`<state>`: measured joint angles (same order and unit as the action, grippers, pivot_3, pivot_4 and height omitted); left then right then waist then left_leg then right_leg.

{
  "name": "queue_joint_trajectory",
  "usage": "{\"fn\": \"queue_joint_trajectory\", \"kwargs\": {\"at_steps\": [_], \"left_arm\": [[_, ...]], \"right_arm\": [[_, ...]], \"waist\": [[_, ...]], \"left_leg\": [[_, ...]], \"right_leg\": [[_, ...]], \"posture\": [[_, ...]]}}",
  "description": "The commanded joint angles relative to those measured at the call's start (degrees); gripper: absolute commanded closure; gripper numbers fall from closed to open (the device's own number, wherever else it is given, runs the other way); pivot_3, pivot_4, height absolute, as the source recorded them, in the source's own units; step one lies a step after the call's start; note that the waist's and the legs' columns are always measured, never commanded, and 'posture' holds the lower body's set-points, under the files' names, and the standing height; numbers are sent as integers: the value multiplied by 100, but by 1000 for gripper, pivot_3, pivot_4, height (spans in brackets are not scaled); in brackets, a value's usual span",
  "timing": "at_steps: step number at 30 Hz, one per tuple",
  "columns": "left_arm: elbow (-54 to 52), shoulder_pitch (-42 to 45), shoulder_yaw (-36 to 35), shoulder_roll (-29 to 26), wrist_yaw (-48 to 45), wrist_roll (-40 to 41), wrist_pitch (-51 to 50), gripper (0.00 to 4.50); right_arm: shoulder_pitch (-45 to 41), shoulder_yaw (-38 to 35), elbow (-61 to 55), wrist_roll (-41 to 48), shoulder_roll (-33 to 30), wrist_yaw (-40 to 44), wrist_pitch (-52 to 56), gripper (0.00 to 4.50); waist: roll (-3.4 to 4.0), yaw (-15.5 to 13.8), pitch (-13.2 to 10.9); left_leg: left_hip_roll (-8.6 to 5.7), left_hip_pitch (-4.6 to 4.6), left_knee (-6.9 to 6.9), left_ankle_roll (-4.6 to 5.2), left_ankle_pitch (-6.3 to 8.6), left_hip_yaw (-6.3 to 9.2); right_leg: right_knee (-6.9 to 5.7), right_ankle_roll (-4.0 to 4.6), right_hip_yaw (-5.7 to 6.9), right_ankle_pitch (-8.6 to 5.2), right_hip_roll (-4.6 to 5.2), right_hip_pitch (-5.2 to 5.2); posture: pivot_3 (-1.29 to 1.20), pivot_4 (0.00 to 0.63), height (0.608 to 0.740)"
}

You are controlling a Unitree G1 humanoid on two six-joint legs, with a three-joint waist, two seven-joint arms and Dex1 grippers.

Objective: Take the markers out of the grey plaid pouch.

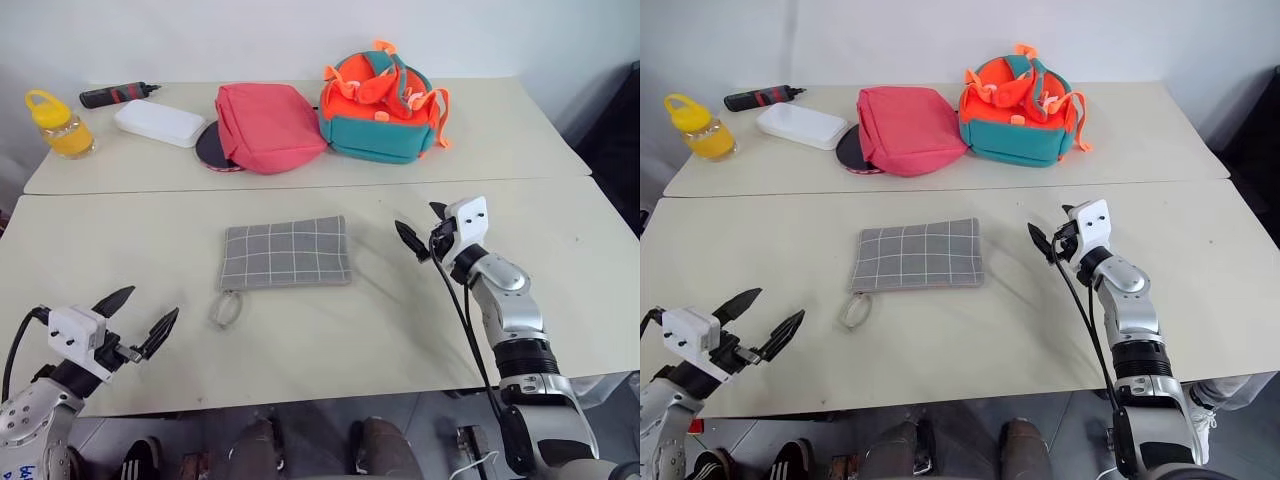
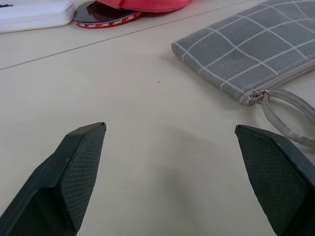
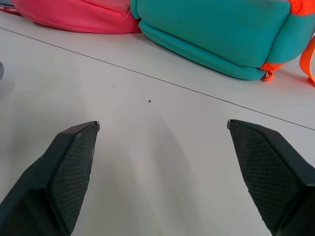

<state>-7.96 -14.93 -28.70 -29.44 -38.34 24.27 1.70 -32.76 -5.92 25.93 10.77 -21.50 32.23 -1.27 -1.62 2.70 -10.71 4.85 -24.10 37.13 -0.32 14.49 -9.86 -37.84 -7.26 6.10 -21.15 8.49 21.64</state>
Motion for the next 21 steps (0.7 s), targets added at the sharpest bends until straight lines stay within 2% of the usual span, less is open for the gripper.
{"fn": "queue_joint_trajectory", "kwargs": {"at_steps": [1,5,10,16,21], "left_arm": [[-83,19,-46,-43,46,-47,118,36],[-68,84,-56,-67,212,-252,215,36],[90,253,34,-59,115,-324,467,36],[829,950,197,-135,427,-947,1100,0],[1779,1619,485,-399,413,-1435,1823,0]], "right_arm": [[17,-10,-290,40,19,33,-105,139],[-14,21,-389,56,41,47,-34,139],[-2,303,-1128,330,230,437,337,139],[73,1083,-1767,67,631,604,519,2160],[-291,1357,-1049,-454,1024,131,190,3987]], "waist": [[0,19,0],[0,42,0],[2,58,-1],[2,47,-1],[2,37,-1]], "left_leg": [[0,0,0,0,0,0],[0,0,-2,0,0,1],[2,1,-5,-1,0,1],[2,-1,-4,-2,0,2],[0,-3,-1,-2,0,1]], "right_leg": [[0,0,0,0,0,0],[0,0,1,0,0,0],[0,0,0,0,-1,2],[-1,0,2,0,-2,2],[-2,-1,4,0,-1,3]], "posture": [[0,150,740],[0,150,740],[0,150,740],[0,150,740],[0,150,740]]}}
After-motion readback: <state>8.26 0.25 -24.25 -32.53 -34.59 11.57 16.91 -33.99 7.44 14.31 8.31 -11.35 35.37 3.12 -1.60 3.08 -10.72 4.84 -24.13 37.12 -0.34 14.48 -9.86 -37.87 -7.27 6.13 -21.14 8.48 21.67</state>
